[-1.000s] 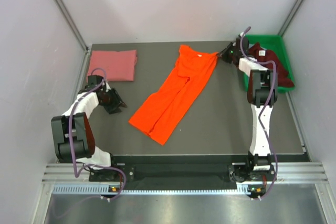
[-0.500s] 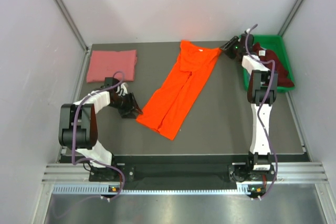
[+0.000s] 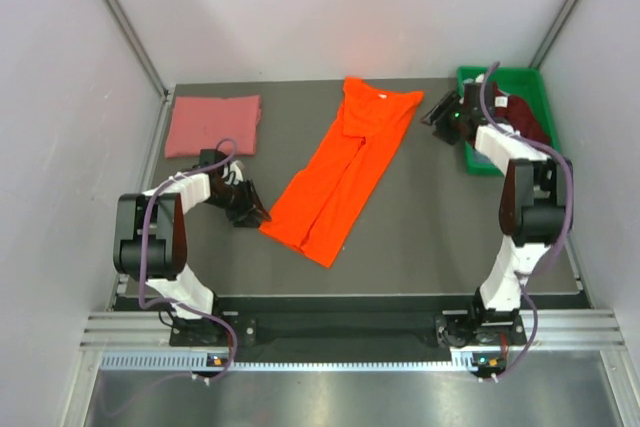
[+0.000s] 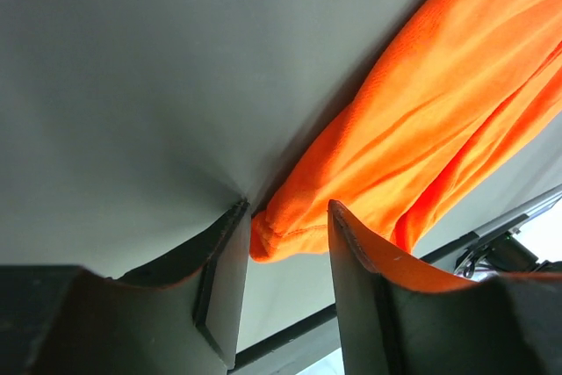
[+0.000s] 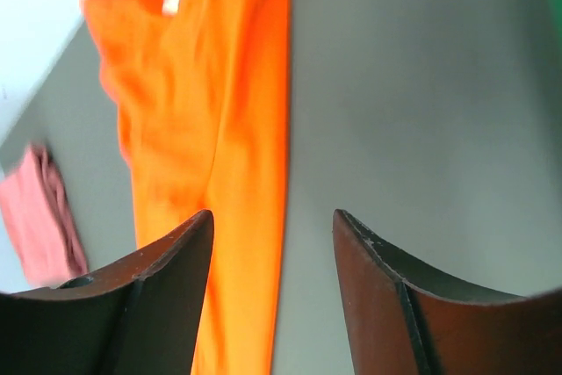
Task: Fold and stack the t-shirts
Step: Fold the tshirt
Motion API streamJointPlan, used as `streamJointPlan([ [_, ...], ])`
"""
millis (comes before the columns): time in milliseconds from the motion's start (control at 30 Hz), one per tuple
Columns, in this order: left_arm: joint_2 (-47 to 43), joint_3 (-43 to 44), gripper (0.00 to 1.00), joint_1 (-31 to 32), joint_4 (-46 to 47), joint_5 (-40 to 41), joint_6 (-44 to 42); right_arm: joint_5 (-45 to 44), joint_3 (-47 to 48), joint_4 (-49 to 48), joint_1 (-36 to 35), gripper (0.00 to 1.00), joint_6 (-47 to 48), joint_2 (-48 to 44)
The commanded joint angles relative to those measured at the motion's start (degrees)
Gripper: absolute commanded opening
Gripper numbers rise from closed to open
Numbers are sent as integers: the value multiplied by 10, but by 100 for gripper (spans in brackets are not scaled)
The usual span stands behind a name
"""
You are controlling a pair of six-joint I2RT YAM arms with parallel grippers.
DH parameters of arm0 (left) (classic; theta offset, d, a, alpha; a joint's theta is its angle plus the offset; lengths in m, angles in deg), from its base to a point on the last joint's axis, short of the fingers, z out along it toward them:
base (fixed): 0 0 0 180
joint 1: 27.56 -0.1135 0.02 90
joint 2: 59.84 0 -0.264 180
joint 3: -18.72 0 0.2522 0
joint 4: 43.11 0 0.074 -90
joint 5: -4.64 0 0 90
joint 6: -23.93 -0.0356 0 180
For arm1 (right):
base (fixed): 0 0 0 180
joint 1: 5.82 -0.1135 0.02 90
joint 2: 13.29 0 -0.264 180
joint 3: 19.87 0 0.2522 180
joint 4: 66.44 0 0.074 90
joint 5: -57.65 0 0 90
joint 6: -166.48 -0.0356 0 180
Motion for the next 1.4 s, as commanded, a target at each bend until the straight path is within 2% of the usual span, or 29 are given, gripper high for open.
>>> streamJointPlan([
  [0,1,0,45,-1,7,-1,-2,-41,-81,49,-68,57,-8,-107],
  [100,-10,1,46,-1,1,8,-3,-87,-154,92,-125,56,-48,-178],
  [200,-12,0,47,-1,-1,2,-4,-116,-231,77,-204,56,-101,-249],
  [367,-9,-4,45,-1,0,-16,4,-160,-312,99,-329,56,-213,-314],
  [500,-20,-8,45,-1,0,-10,10,-182,-334,90,-420,50,-260,-314],
  [667,-39,-15,45,-1,-5,14,9,-187,-330,94,-502,48,-325,-275],
  [867,-47,-13,43,-1,-12,30,6,-200,-320,79,-565,47,-370,-229],
  [1033,-43,-16,37,-1,-10,28,6,-214,-302,87,-601,45,-385,-196],
  [1233,-37,-16,31,-1,-8,25,16,-241,-298,103,-613,44,-389,-180],
  [1367,-35,-16,24,-1,-12,24,18,-241,-294,97,-618,43,-388,-172],
])
